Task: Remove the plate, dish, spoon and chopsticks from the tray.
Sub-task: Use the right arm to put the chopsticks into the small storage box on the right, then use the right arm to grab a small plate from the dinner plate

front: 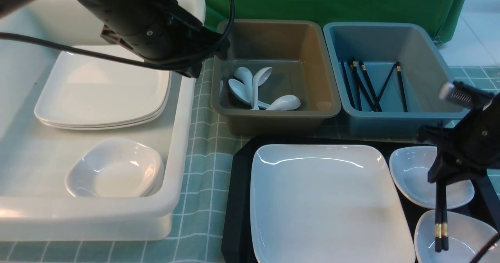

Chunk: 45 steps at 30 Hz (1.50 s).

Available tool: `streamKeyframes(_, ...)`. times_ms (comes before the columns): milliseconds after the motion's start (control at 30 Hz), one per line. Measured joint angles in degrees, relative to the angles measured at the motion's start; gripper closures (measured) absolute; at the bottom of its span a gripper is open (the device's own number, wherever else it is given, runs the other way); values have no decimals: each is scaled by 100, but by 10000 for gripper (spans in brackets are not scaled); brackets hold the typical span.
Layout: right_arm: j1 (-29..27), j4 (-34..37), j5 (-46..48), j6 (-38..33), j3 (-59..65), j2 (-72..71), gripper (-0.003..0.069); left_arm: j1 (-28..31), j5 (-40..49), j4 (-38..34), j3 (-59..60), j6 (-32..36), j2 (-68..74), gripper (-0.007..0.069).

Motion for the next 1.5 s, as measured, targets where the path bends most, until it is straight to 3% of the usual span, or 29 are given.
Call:
streamKeyframes(200,0,61,146,-79,-883,-36,526,0,111,-112,0,0,-5,615)
streamKeyframes(533,0,312,604,-214,-3643,1085,526,0,301,-237,0,6,-5,615)
streamKeyframes(633,0,312,416,-224,-4488,1715,526,0,301,-323,0,6,-5,615)
streamKeyframes(900,0,309,-567,-223,-5208,2897,515,0,456,-467,0,6,-5,615)
streamKeyframes(933,0,299,-585,-223,-5216,3011,479,0,481,-513,0,13,-5,615)
streamKeyframes(1100,0,228,-278,-319,-5222,3135,154,0,498,-742,0,98,-5,615)
streamKeyframes(1167,0,183,136,-534,-5237,2986,61,0,498,-818,0,135,-5,615)
streamKeyframes(1200,0,163,248,-567,-5243,2964,58,0,498,-833,0,152,-5,615)
streamKeyframes(1267,-5,-63,1017,-820,-5314,2621,97,0,503,-851,0,200,-5,615)
streamKeyframes(1333,-5,-355,1763,-1142,-5304,2204,260,0,525,-860,0,264,-5,615)
streamKeyframes(1367,-10,-472,1863,-1264,-5198,1933,381,0,525,-876,0,304,-10,615)
streamKeyframes(1433,-10,-592,1863,-1390,-4755,1359,535,0,558,-891,0,344,-19,615)
streamKeyframes(1500,-15,-634,1863,-1483,-4309,850,582,0,602,-898,0,386,-23,615)
